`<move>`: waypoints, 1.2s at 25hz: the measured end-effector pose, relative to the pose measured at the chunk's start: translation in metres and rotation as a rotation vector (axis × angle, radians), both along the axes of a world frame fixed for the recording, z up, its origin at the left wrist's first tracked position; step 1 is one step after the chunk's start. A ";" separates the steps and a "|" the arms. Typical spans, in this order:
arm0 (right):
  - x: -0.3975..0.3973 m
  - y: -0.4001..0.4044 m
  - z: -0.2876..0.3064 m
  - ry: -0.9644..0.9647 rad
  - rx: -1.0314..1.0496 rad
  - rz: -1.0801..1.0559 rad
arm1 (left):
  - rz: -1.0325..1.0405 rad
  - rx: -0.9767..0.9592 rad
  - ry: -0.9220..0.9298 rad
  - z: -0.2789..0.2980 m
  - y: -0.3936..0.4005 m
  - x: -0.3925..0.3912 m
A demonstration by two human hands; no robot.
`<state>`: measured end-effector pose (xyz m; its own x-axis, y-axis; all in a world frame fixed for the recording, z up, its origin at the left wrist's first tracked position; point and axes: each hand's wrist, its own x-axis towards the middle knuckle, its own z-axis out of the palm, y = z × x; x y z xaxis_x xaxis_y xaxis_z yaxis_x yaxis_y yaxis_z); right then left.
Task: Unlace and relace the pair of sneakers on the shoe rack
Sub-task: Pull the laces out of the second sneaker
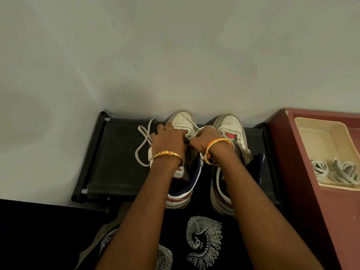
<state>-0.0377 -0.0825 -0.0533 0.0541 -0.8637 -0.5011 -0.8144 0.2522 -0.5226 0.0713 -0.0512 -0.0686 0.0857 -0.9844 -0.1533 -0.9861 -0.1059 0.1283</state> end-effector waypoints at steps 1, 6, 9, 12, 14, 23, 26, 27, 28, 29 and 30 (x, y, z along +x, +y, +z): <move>-0.002 0.000 0.002 -0.015 0.019 -0.019 | 0.019 0.006 0.020 0.000 -0.001 0.000; -0.013 0.001 0.012 -0.109 0.120 -0.149 | 0.238 -0.168 0.426 0.004 -0.004 0.006; -0.015 0.005 0.020 -0.246 0.220 -0.228 | 0.610 -0.056 0.738 0.003 -0.018 0.034; -0.014 0.004 0.023 -0.314 0.285 -0.251 | 0.592 0.007 0.598 0.004 -0.019 0.038; -0.014 0.001 0.023 -0.333 0.319 -0.257 | 0.418 -0.227 0.490 0.013 -0.009 0.026; -0.025 -0.007 0.013 -0.435 0.460 -0.212 | -0.086 -0.021 0.194 0.009 0.000 -0.002; -0.025 -0.007 0.012 -0.445 0.458 -0.221 | -0.018 0.002 0.129 0.007 -0.004 -0.005; -0.025 -0.007 0.011 -0.445 0.456 -0.225 | -0.011 0.025 0.112 0.007 -0.004 -0.006; -0.025 -0.006 0.012 -0.444 0.455 -0.230 | -0.007 0.024 0.119 0.008 -0.005 -0.006; -0.024 -0.006 0.012 -0.442 0.455 -0.233 | -0.003 0.001 0.135 0.010 -0.005 -0.005; -0.023 -0.006 0.012 -0.439 0.456 -0.234 | -0.001 -0.039 0.139 0.011 -0.004 -0.004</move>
